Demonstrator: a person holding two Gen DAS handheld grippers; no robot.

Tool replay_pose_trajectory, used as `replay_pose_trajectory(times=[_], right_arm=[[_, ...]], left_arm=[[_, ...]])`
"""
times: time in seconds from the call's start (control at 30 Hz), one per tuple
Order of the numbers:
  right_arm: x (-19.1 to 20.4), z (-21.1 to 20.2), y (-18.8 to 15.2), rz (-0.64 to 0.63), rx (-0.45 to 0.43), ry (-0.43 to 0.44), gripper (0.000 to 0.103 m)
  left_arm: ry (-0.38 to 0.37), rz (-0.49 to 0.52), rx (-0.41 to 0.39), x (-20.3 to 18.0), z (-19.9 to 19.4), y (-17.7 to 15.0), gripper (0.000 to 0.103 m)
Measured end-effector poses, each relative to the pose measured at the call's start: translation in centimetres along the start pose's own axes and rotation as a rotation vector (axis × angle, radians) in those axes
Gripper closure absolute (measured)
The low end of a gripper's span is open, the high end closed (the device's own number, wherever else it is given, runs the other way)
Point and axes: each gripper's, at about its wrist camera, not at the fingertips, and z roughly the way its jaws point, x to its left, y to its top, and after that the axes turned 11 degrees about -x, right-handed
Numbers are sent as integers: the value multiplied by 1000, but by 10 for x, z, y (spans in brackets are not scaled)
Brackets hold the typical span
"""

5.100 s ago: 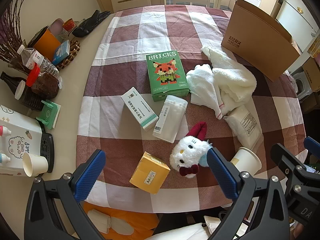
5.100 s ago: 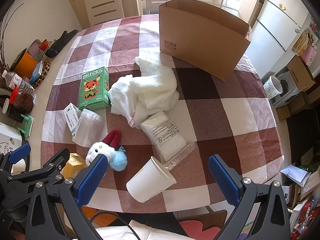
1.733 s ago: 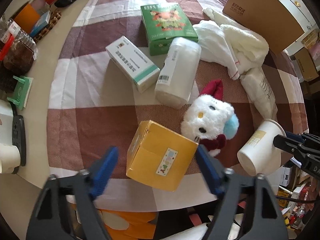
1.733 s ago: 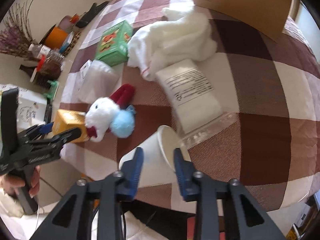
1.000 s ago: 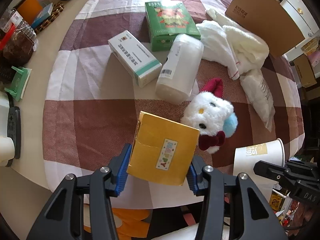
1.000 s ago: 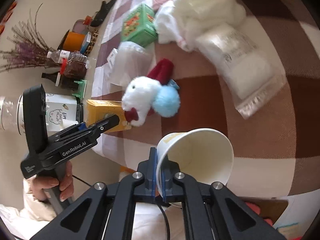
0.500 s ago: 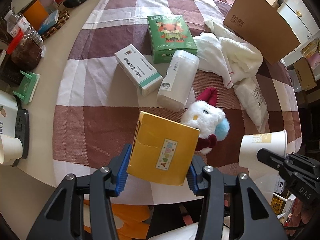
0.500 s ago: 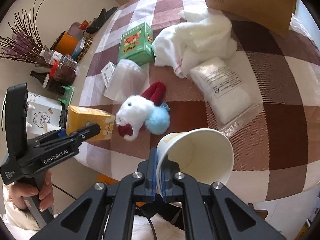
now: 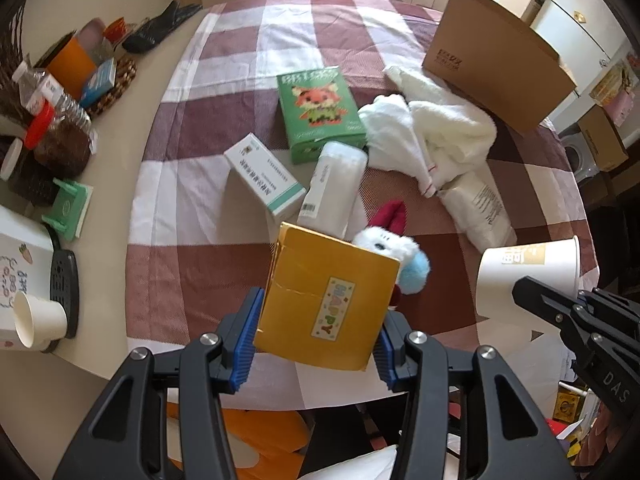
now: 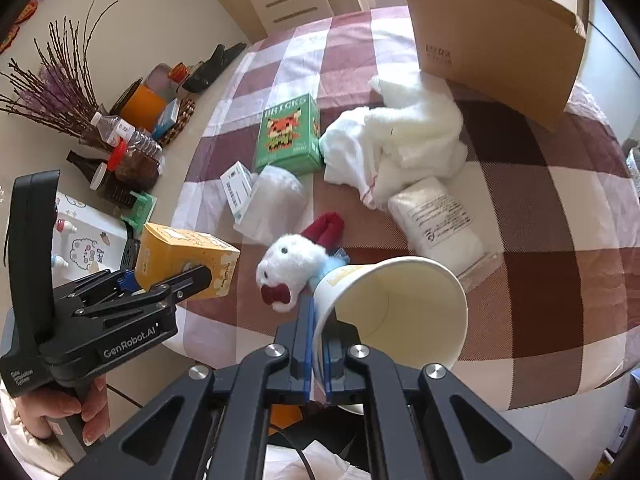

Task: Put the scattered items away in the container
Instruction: 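Carry the yellow box and paper cup with both tools toward the cardboard box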

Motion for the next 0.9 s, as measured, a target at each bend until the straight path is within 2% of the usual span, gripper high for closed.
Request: replay_pose_trajectory(times=[0.47, 0.9], right_arm=[[-6, -23, 4, 52, -73, -58, 100], [-44, -45, 9, 157, -142, -128, 100]], left_arm=[[-42, 156, -36, -39, -12, 16, 53], [-95, 284, -49, -88, -5, 40, 53]])
